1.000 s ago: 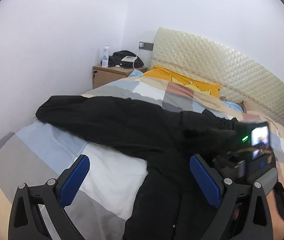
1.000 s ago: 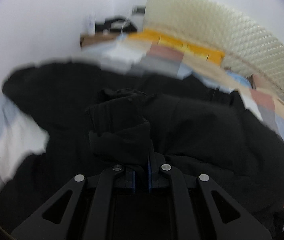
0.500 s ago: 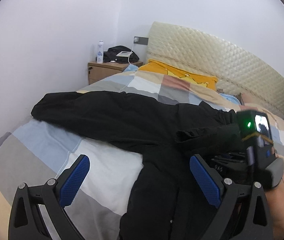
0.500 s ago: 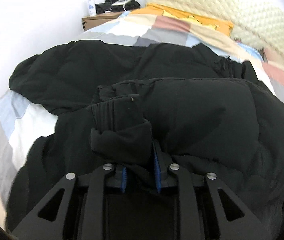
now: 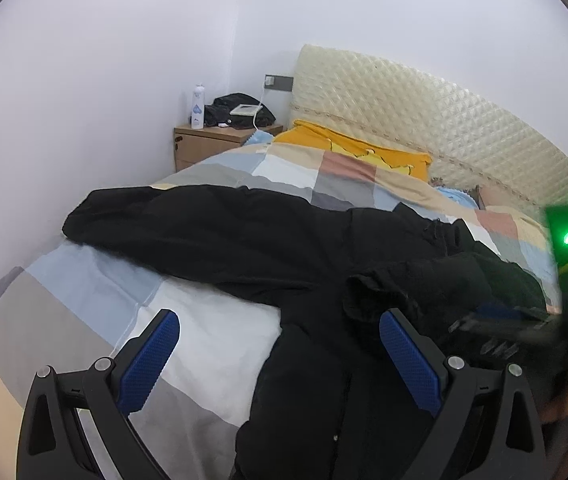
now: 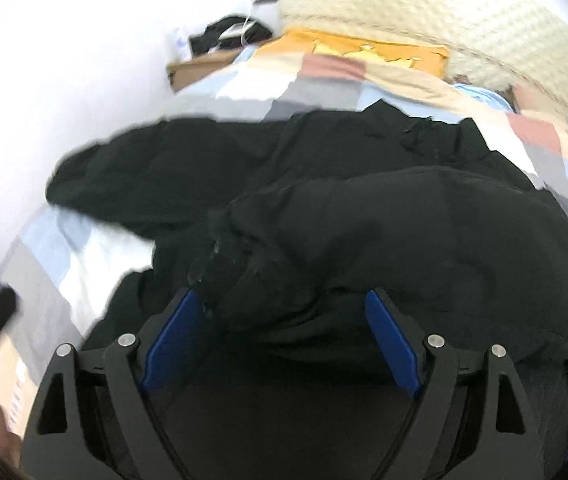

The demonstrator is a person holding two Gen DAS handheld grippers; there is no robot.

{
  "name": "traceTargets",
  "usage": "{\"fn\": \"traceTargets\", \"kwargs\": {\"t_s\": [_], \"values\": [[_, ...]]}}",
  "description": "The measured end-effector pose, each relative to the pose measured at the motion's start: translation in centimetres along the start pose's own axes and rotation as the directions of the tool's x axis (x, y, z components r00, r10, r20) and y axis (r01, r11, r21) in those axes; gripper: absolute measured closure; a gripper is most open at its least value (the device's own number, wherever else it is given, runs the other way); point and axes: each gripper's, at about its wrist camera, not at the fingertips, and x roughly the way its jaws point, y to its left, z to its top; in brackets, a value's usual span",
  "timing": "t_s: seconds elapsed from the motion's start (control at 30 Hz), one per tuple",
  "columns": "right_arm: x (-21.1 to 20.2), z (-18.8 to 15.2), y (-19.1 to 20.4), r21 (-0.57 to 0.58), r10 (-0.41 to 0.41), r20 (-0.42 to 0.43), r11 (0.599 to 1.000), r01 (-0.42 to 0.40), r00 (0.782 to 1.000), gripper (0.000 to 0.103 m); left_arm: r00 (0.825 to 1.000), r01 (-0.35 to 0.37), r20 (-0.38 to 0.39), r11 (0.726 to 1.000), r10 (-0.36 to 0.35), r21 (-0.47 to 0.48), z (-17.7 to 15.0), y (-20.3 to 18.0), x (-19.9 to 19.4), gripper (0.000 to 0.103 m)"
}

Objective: Fold large clothes

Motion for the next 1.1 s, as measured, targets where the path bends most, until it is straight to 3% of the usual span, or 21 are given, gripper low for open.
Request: {"fn": "traceTargets", "kwargs": {"t_s": [0.1, 0.3, 0.57, 0.63, 0.93, 1.1], "values": [[-2.5, 0.2, -2.0, 0.045, 0.001, 0.053, 0.999, -0.004, 0.999, 0.017, 1.0, 0.017, 0.0, 1.0, -0.017, 0.015, -0.3, -0.8, 0.0, 0.002], [-8.7, -1.2, -6.5, 0.101, -0.099, 0.167, 0.991, 0.082, 0.981, 0.017, 0.998, 0.056, -0.01, 0.996, -0.055, 0.075, -1.3, -3.9, -0.7, 0.002], [-17.1, -5.9, -8.5, 0.063, -0.19, 0.315, 0.982, 0.179, 0.93, 0.016, 0.989, 0.137, 0.039, 0.98, -0.144, 0.144, -2.3, -7.8, -4.6, 0.002], [-18.7, -7.5, -9.1, 0.065, -0.198, 0.339, 0.98, 0.187, 0.92, 0.016, 0.99, 0.129, 0.033, 0.979, -0.136, 0.158, -2.5, -8.6, -4.6, 0.002], [-22.7, -13.2, -12.7, 0.118, -0.215, 0.371, 0.976, 0.183, 0.903, 0.015, 0.985, 0.154, 0.041, 0.968, -0.165, 0.199, -3.3, -10.4, -6.0, 0.002], [-24.1, -15.2, -13.6, 0.145, -0.224, 0.383, 0.973, 0.182, 0.896, 0.007, 0.984, 0.171, 0.017, 0.958, -0.18, 0.228, -4.1, -11.1, -5.6, 0.002]]}}
